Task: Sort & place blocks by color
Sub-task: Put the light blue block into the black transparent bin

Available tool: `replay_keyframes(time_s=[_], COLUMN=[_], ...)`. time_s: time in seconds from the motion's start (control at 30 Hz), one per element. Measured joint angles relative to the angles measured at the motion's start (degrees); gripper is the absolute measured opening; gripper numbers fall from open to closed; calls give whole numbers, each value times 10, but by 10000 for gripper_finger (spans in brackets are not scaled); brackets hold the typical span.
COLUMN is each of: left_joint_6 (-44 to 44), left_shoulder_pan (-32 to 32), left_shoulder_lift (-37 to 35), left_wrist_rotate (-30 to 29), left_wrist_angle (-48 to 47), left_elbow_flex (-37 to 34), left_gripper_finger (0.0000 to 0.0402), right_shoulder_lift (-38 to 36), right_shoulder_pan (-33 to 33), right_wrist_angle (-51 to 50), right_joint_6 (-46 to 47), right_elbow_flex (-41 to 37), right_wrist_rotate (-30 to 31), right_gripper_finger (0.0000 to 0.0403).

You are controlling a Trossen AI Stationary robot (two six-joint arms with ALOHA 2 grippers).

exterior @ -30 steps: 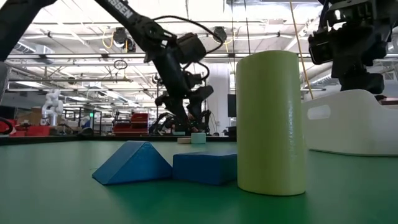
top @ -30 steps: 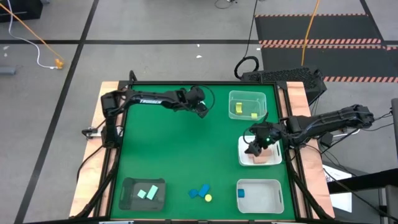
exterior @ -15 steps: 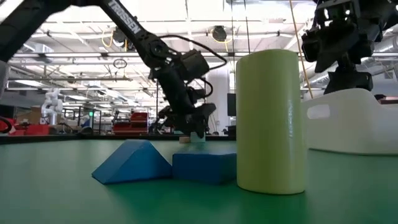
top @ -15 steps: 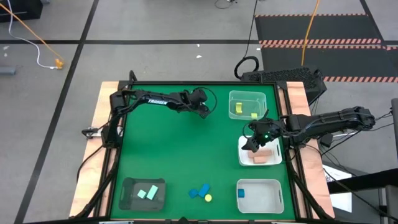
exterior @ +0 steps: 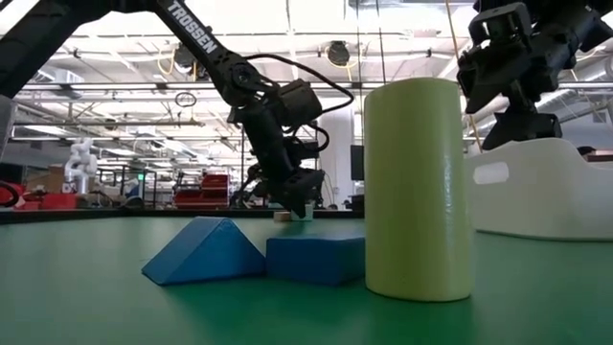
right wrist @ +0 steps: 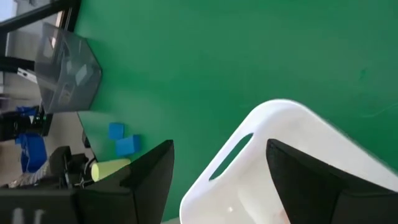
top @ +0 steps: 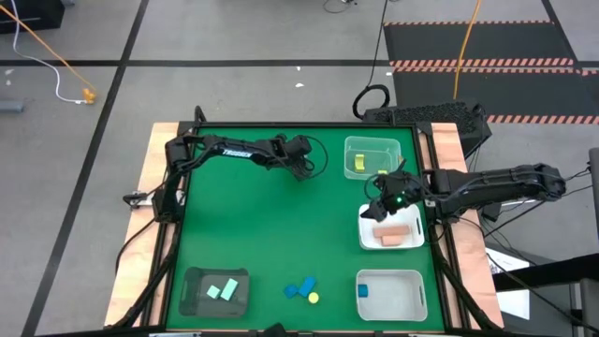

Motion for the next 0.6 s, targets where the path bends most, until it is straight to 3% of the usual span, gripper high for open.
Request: replay_keyframes(time_s=[0.07,0.4,0.6], left_joint_6=[-3,-23,-23], left_shoulder_pan=[4,5,-31], left_shoulder_lift=[0,-34,-97], left_wrist_rotate=[-1,44,59], left_wrist_angle=[-2,4,15], left_elbow_flex=[0,-3,-1], left_gripper_finger=[128,128,128], right_shoulder_lift=[0,0,0], right_shoulder_pan=[-6,-25,-45], right_wrist_angle=[0,3,76], right_joint_6=[0,0,1], right_elbow_flex=[0,0,0], right_wrist_rotate=[0,0,2], right_gripper_finger=[247,247,247])
